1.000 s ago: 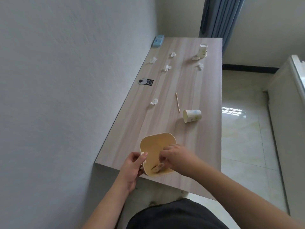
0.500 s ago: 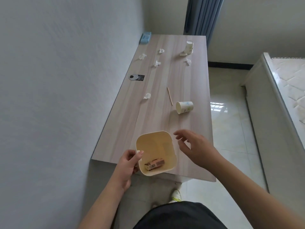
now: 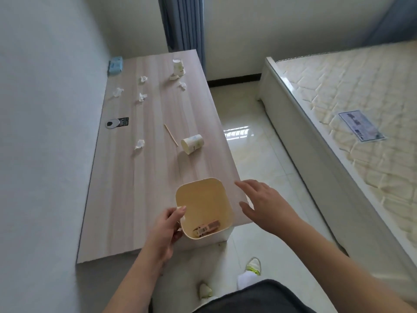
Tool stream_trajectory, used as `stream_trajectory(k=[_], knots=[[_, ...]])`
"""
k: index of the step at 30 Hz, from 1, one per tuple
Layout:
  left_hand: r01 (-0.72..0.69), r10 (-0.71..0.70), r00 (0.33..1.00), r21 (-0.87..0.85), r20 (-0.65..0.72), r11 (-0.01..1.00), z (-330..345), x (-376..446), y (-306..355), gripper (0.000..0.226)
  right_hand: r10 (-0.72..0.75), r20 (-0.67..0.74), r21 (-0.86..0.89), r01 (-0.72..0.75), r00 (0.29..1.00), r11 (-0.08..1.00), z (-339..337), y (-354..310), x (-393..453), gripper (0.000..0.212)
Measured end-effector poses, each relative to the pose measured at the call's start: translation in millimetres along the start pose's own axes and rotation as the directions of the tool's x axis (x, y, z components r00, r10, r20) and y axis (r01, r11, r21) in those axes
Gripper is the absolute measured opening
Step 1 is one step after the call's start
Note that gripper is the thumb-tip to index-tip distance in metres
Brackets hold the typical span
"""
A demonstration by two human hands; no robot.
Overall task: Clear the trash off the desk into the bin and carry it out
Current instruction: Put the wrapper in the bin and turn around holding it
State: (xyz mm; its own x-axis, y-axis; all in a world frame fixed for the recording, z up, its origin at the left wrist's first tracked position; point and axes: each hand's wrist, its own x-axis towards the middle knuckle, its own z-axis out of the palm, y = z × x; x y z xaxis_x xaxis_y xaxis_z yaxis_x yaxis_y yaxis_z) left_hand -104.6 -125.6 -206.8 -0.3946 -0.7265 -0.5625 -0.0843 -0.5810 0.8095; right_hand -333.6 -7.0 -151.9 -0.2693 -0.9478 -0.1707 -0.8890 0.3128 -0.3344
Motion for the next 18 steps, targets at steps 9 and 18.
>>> stream_trajectory(k=[9,18], knots=[[0.046,-0.064,0.988,0.129,0.137,0.991,106.6,21.7,6.2,0.046,0.141,-0.116,-0.078,-0.15,0.983,0.986,-22.0,91.5,-36.8,0.051],[0.086,-0.127,0.974,0.213,0.188,0.973,265.7,25.0,-24.2,0.02,0.338,-0.17,-0.173,-0.366,0.926,0.914,-61.2,226.6,-104.6,0.055]])
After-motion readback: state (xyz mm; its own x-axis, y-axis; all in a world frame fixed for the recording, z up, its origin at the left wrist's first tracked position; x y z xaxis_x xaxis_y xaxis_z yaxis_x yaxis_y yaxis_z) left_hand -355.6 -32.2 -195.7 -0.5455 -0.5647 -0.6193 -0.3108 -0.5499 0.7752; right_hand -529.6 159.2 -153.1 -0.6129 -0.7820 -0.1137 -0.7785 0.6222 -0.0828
